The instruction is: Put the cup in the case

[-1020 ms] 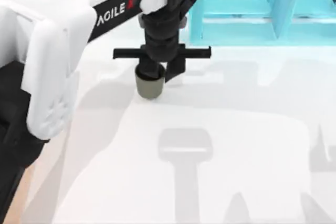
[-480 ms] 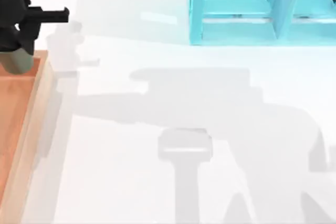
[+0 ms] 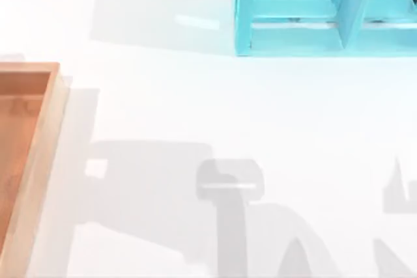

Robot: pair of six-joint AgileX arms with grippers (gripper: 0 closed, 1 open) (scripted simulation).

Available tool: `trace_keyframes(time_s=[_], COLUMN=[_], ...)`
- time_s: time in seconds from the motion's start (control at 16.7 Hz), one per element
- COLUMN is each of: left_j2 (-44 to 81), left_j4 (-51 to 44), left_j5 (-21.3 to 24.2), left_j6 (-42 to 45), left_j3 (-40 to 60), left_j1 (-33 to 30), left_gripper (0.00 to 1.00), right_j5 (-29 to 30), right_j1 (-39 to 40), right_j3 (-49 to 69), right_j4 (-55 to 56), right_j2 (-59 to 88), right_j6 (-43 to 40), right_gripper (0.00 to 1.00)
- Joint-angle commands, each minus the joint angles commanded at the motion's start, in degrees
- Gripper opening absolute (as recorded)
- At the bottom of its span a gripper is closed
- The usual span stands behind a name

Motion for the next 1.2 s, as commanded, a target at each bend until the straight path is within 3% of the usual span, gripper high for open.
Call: trace_keyframes(time_s=[0.36,0.78,1.08,1.2], left_j2=[0.24,1.61,1.83,1.83], left_j4=[1.09,13.45,14.31,14.31], left_j5=[-0.16,0.15,0.08,0.08], left_j6=[0.03,1.07,1.20,1.20], left_j3=[-0.68,-11.70,-12.58,-12.58], left_j1=[0.05,1.13,1.17,1.17], left_gripper=[0.00,0.00,0.00,0.15], right_j5=[0.00,0.00,0.00,0.00], right_j1=[0.00,0.00,0.00,0.00], right_j3=[0.00,0.00,0.00,0.00], right_j4=[0.00,0.00,0.00,0.00], right_j2=[0.00,0.00,0.00,0.00], right_j6=[0.00,0.00,0.00,0.00], right_gripper=[1.00,1.00,1.00,1.00])
